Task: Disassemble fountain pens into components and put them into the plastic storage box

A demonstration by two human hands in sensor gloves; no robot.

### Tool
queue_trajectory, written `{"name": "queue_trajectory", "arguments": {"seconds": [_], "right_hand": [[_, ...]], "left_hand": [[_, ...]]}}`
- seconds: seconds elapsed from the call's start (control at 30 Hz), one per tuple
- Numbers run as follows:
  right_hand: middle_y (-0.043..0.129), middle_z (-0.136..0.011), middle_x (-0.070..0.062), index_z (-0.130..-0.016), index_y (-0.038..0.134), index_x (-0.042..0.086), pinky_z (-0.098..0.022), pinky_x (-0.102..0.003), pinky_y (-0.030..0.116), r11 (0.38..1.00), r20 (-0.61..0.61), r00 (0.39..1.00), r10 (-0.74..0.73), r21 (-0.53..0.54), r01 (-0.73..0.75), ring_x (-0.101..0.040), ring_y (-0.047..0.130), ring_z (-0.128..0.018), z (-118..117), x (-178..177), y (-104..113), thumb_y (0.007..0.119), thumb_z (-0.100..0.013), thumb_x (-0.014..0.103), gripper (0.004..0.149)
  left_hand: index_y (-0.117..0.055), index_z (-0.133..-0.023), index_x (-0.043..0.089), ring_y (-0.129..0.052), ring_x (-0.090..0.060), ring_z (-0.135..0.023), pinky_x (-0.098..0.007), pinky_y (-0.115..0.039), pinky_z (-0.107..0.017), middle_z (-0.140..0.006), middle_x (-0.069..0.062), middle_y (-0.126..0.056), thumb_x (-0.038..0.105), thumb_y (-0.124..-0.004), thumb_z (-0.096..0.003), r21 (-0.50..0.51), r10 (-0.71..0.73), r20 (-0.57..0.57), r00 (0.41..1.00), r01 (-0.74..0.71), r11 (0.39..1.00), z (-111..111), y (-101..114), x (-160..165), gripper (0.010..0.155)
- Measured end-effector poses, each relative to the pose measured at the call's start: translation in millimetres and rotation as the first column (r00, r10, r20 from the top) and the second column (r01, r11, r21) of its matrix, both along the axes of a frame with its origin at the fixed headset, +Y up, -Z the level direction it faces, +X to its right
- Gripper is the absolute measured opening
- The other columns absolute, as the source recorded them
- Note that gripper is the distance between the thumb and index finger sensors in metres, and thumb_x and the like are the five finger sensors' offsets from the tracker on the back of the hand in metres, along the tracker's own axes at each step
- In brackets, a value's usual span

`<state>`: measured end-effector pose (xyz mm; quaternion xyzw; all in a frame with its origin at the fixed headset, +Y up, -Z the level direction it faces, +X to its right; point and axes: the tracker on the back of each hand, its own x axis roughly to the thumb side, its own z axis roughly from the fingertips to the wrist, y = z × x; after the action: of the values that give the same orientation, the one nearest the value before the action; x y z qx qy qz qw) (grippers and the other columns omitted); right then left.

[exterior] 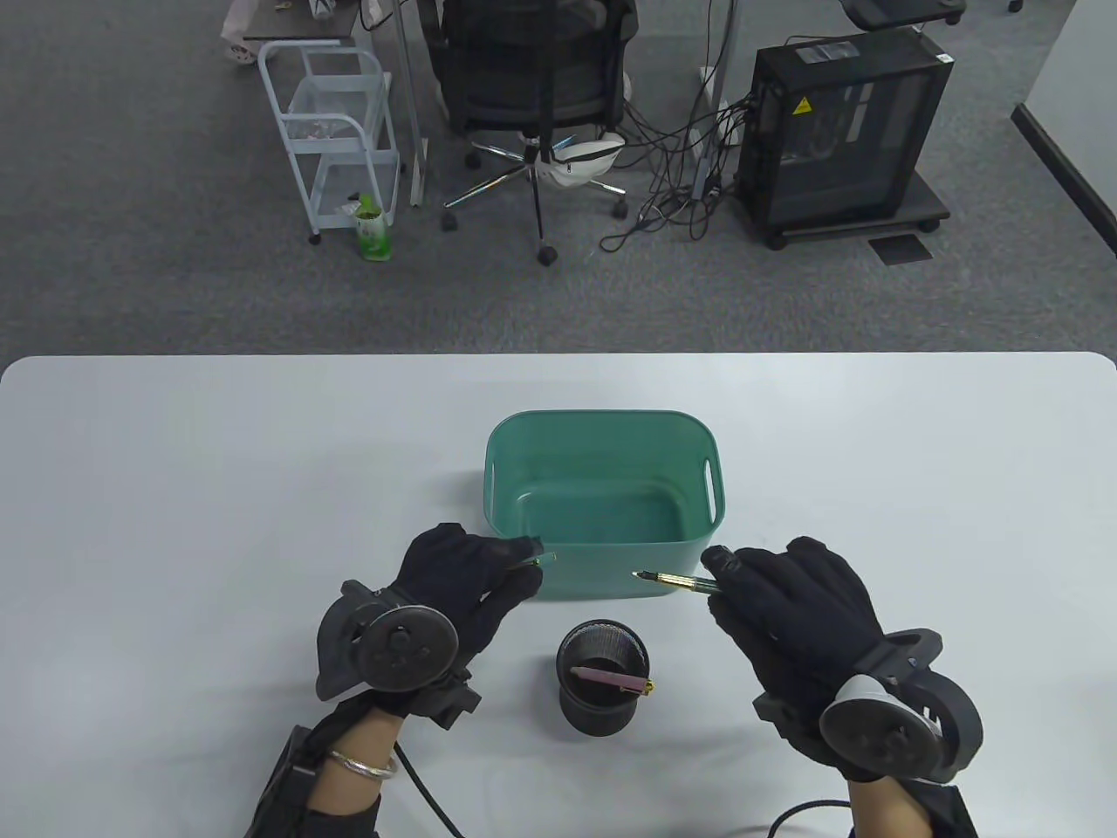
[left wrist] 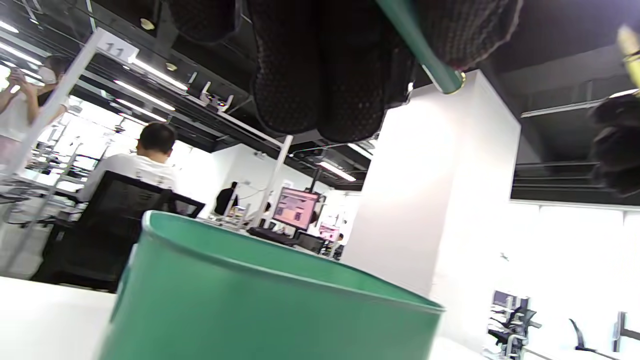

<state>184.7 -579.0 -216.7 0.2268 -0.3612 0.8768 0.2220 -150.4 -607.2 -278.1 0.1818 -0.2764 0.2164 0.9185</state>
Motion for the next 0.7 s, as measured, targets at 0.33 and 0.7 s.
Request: {"name": "queue_trajectory", "arguments": {"seconds": [0.33,0.7], "right_hand": [[0.086,-0.086,0.005,-0.094,0.084,0.030,-0.075,-0.049,0.062,1.000,0.013,1.000,-0.019,0.016,0.019,-0.014,0.087,-0.072,1.5,3.9,1.5,0.072,-0.057,0.046,0.043],[0.086,-0.087,0.005,-0.095,0.084,0.029,-0.074,-0.049,0.062,1.000,0.024,1.000,-0.014,0.011,0.014,-0.014,0.087,-0.072,0.6,5.0,1.5,0.071,-0.057,0.046,0.043]], "left_hand": [[-0.086,-0.099,0.014,-0.096,-0.027,-0.081,-0.058,-0.056,-0.081,-0.088,-0.005,-0.100,0.046,-0.069,-0.0674,-0.128,0.019,-0.101,0.995,-0.032,0.991,-40.9,7.8,19.7,0.048],[-0.085,-0.101,0.016,-0.094,-0.027,-0.086,-0.058,-0.052,-0.083,-0.092,-0.005,-0.099,0.046,-0.069,-0.0674,-0.311,-0.141,-0.149,0.979,0.088,0.946,-93.0,-4.9,48.3,0.048]]}}
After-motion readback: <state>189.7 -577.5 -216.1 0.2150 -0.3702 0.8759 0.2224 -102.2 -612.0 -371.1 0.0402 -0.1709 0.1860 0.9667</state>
